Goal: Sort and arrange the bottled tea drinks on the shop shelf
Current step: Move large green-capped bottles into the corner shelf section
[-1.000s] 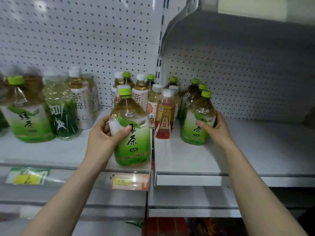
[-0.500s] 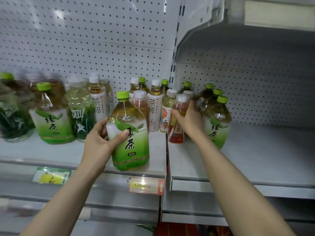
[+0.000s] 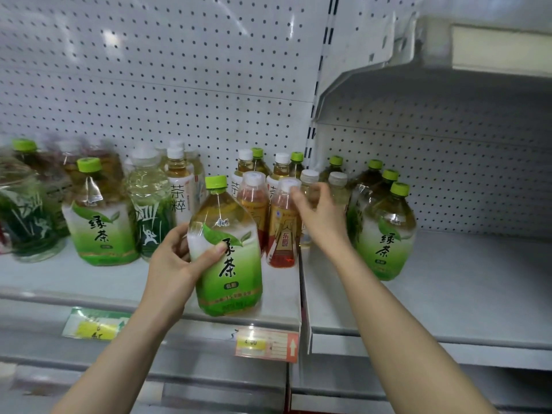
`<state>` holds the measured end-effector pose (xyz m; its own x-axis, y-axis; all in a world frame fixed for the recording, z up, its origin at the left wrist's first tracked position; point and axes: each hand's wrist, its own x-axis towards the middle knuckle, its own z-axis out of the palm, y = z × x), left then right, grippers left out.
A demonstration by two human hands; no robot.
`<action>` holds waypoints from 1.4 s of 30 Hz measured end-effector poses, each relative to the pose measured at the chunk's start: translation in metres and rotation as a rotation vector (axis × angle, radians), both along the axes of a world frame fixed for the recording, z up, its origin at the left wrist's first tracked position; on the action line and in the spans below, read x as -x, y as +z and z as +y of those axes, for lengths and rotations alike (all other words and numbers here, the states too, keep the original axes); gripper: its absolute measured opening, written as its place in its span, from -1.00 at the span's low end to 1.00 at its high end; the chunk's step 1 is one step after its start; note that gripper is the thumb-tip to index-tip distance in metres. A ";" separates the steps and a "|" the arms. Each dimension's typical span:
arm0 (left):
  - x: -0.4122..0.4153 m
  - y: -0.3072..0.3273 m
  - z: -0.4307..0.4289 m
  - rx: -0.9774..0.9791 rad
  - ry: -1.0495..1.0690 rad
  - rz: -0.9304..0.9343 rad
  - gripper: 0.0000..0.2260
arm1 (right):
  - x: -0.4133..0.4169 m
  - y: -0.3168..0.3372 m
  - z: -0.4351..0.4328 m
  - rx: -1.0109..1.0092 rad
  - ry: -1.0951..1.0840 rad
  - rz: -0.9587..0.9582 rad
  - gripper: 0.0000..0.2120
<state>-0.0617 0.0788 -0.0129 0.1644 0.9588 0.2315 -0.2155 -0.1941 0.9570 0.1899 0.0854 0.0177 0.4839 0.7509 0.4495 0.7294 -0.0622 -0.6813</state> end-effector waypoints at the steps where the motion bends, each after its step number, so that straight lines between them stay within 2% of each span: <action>1: -0.001 0.000 0.001 0.003 -0.003 0.001 -0.37 | -0.008 0.005 0.000 -0.078 -0.083 -0.039 -0.38; 2: -0.001 -0.001 0.001 0.006 -0.006 0.002 -0.39 | -0.018 0.010 0.003 -0.131 -0.173 -0.104 -0.42; 4: -0.004 -0.001 0.002 0.008 -0.014 0.004 -0.44 | -0.036 0.017 0.015 -0.072 -0.282 -0.182 -0.38; 7: -0.005 -0.001 0.001 0.010 -0.023 0.004 -0.42 | -0.051 0.016 0.037 0.076 -0.266 -0.042 -0.29; 10: -0.005 -0.002 -0.002 0.013 -0.022 0.008 -0.35 | -0.055 0.012 0.038 0.046 -0.280 0.020 -0.39; 17: -0.016 -0.003 -0.011 -0.018 -0.072 0.023 -0.40 | -0.028 0.010 -0.050 0.036 -0.155 -0.093 -0.65; 21: -0.037 0.004 -0.020 -0.060 -0.134 0.042 -0.38 | -0.028 0.013 -0.103 0.048 -0.141 -0.147 -0.65; 25: -0.075 0.006 -0.031 -0.097 -0.194 0.076 -0.29 | -0.048 0.015 -0.142 0.019 -0.230 -0.179 -0.70; 30: -0.139 -0.004 -0.035 -0.140 -0.232 0.163 -0.37 | -0.073 0.015 -0.160 0.017 -0.321 -0.154 -0.67; 34: -0.180 -0.017 -0.025 -0.185 -0.214 0.256 -0.24 | -0.080 0.016 -0.160 0.025 -0.306 -0.158 -0.66; 38: -0.194 -0.019 -0.013 -0.215 -0.212 0.269 -0.32 | -0.081 0.012 -0.157 0.032 -0.296 -0.191 -0.66; 42: -0.193 -0.016 -0.006 -0.267 -0.191 0.425 -0.18 | -0.081 0.012 -0.156 0.021 -0.302 -0.188 -0.66</action>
<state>0.1318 0.0727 -0.0293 0.4622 0.8197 0.3384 0.1245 -0.4378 0.8904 0.2712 -0.0705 0.0296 0.5957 0.5964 0.5380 0.7885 -0.3065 -0.5332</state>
